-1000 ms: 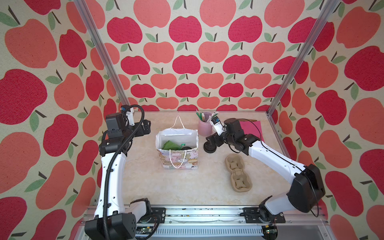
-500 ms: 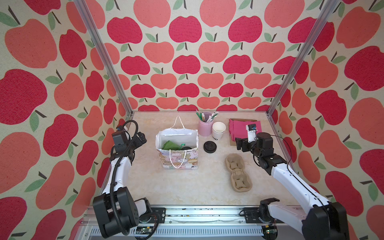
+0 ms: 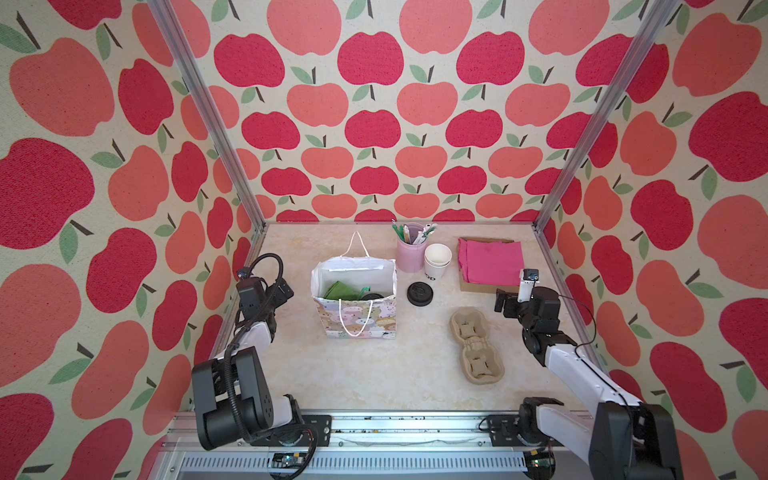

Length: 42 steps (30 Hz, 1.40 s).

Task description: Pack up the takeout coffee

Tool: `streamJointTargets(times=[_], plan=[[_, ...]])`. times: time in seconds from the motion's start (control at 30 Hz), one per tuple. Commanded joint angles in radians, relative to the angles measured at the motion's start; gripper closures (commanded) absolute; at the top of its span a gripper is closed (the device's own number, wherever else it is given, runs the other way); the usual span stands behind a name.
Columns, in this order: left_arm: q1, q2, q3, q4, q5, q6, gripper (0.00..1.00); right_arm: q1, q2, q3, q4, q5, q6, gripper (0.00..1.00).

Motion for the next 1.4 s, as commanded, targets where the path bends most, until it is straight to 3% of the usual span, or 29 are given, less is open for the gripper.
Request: streamJointTargets(times=[0.0, 0.27, 0.47, 0.63, 0.83, 1.07, 1.23, 1.37], plan=[[-0.013, 0.021, -0.057, 0.198, -0.041, 0.055, 0.01, -0.012, 0.055, -0.034, 0.171, 0.012, -0.044, 0.01], [-0.030, 0.095, -0.085, 0.302, -0.017, 0.074, 0.01, -0.014, 0.254, -0.047, 0.423, -0.021, -0.062, 0.01], [-0.078, 0.125, -0.107, 0.367, -0.031, 0.125, 0.01, -0.014, 0.324, -0.032, 0.507, -0.017, -0.073, 0.01], [-0.092, 0.124, -0.122, 0.400, -0.033, 0.144, 0.01, -0.013, 0.500, -0.084, 0.789, -0.030, -0.084, 0.01], [-0.126, 0.126, -0.159, 0.477, -0.033, 0.186, 0.01, -0.014, 0.480, -0.037, 0.663, -0.076, -0.098, 0.01], [-0.163, 0.157, -0.174, 0.534, -0.024, 0.234, 0.01, -0.014, 0.483, -0.035, 0.663, -0.095, -0.103, 0.01], [-0.178, 0.255, -0.222, 0.729, -0.041, 0.250, 0.01, -0.012, 0.483, -0.036, 0.665, -0.083, -0.103, 0.01], [-0.179, 0.249, -0.203, 0.686, -0.047, 0.248, 0.01, -0.013, 0.482, -0.034, 0.663, -0.081, -0.100, 0.01]])
